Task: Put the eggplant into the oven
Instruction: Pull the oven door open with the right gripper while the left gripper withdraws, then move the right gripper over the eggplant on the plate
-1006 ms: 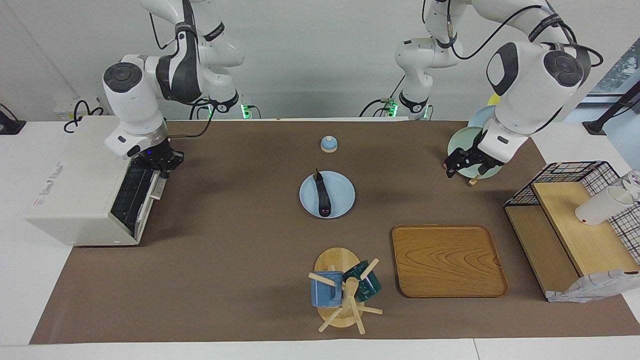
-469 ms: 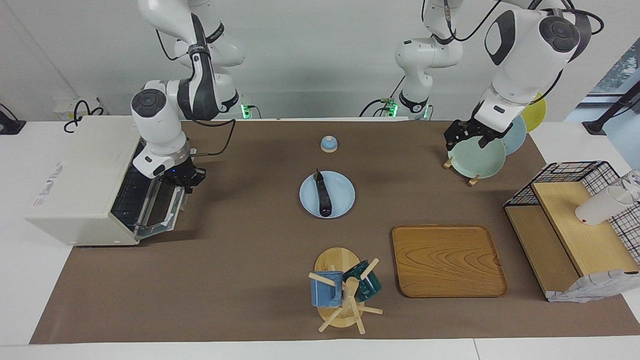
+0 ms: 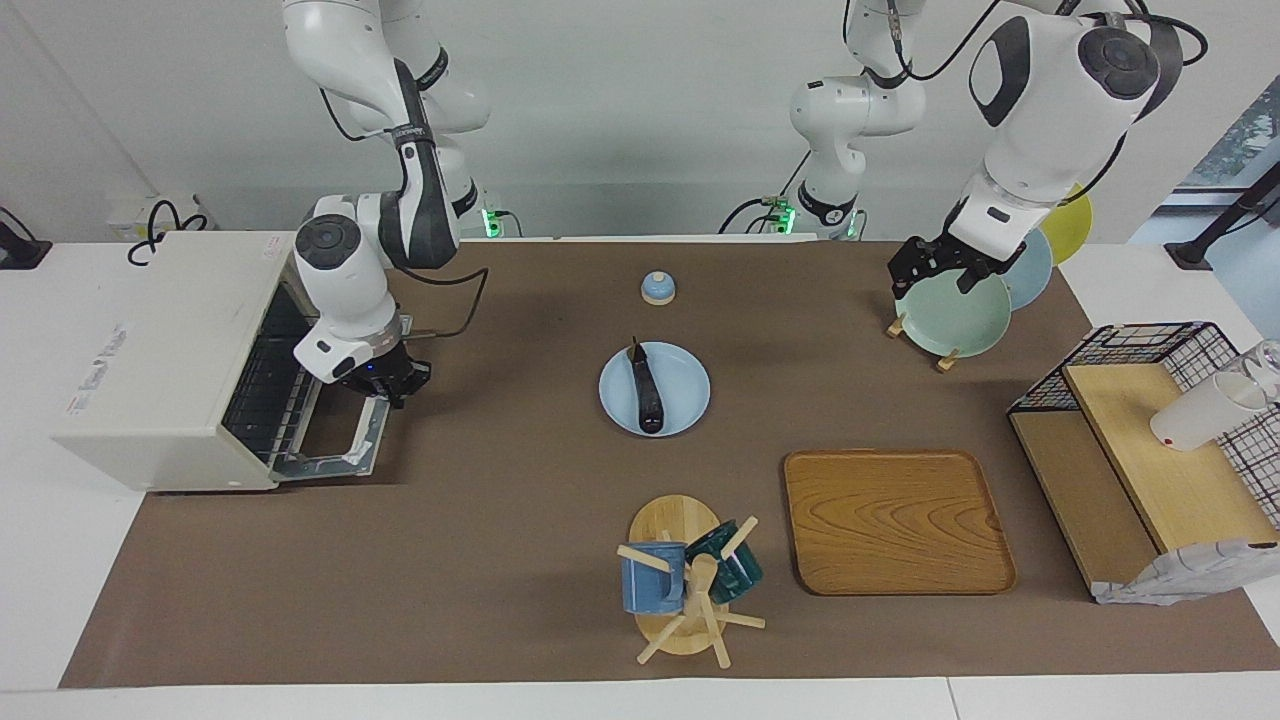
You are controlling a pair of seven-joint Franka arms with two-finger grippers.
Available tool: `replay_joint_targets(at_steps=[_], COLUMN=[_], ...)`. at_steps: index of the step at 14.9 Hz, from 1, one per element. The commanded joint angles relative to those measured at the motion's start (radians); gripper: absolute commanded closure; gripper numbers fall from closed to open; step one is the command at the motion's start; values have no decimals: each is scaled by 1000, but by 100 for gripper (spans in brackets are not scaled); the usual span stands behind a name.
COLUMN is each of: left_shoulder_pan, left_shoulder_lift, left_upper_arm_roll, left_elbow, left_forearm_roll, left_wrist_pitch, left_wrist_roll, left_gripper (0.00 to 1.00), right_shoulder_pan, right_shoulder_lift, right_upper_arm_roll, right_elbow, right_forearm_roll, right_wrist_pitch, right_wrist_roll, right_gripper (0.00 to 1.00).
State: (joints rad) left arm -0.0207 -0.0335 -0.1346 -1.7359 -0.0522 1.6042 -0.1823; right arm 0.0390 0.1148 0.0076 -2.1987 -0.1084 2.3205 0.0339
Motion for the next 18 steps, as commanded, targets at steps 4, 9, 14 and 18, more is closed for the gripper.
replay_joint_targets(at_steps=[4, 9, 14, 18], left_shoulder_pan=[-2, 1, 2, 4], left_shoulder_lift=[-14, -8, -6, -6], left_upper_arm_roll=[4, 4, 4, 4], left_elbow=[10, 16, 24, 22], left_forearm_roll=[11, 14, 14, 15], left_wrist_pitch=[17, 20, 23, 25], left_wrist_roll=[3, 6, 6, 7], left_gripper=[0, 0, 0, 0], right_shoulder_pan=[18, 212, 433, 565], right_shoulder_lift=[2, 17, 126, 280], right_upper_arm_roll=[-9, 5, 5, 5], right_elbow=[14, 219, 525, 647], right_forearm_roll=[-22, 13, 33, 61], right_wrist_pitch=[25, -209, -349, -288], right_wrist_roll=[35, 153, 398, 574], right_gripper=[100, 76, 71, 45])
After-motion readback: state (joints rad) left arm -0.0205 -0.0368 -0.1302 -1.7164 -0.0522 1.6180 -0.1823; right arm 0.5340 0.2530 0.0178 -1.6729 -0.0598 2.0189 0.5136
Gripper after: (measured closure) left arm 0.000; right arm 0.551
